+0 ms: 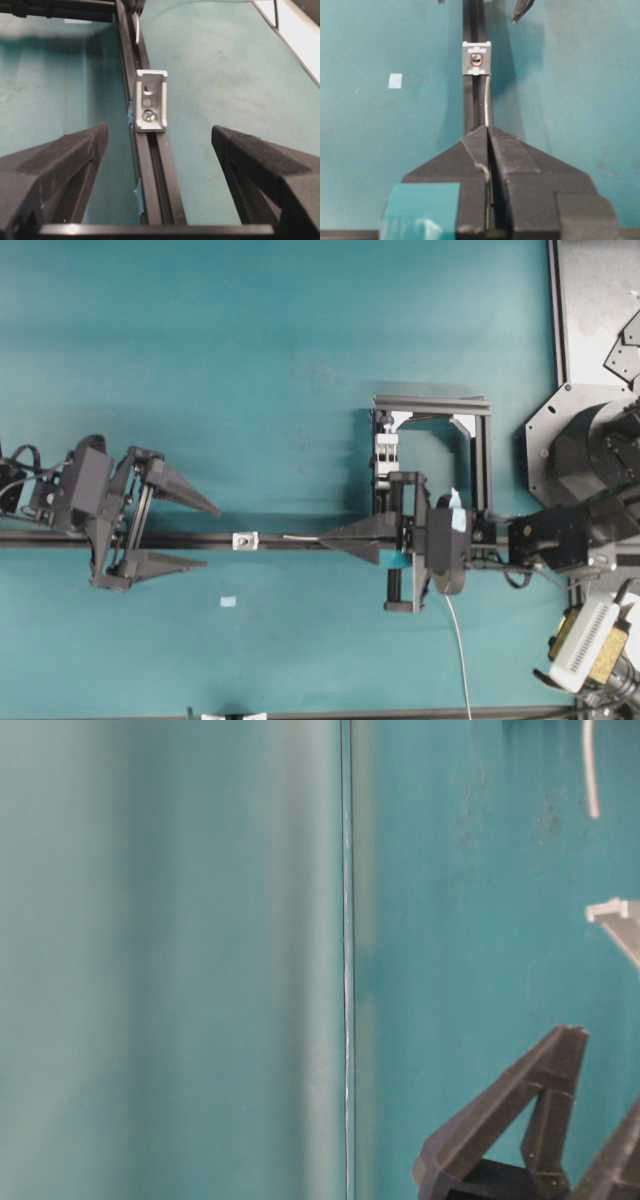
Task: Insert the wire into the hole on the right side and pull it with the left arm.
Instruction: 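Carry the wire down to the rail, aligning its tip with the white bracket hole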
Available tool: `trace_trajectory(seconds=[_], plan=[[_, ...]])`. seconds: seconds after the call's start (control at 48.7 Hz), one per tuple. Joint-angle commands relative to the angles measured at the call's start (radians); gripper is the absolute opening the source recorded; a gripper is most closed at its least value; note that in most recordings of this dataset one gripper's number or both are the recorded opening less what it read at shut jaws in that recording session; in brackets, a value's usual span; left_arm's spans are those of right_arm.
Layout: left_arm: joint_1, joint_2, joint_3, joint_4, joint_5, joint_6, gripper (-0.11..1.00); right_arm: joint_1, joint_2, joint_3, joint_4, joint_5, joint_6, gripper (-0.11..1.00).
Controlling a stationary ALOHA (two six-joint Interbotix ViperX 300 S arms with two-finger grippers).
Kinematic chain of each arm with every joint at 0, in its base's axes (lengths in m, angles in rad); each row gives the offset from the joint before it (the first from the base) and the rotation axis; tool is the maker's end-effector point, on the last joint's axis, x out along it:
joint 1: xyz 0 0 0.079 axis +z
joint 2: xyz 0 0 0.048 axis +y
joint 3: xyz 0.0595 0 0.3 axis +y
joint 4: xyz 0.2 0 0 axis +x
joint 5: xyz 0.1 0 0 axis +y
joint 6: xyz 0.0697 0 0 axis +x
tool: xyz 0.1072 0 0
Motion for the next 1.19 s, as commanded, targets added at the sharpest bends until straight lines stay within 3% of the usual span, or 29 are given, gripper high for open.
trace_trajectory(seconds=[0.0, 0.39, 1.17], plan=[[-0.011, -0.003, -0.025, -0.002, -0.009, -0.003, 0.59, 0.005, 0.011, -0.023, 0.002, -0.02, 0.0, 0.04], [-0.014, 0.049, -0.075, -0.002, -0.009, -0.003, 0.59, 0.008, 0.071, -0.055, 0.002, -0.051, 0.0, 0.04], [-0.014, 0.044, -0.077, -0.002, 0.003, -0.002, 0.59, 0.008, 0.072, -0.067, 0.0, -0.054, 0.0, 0.04]])
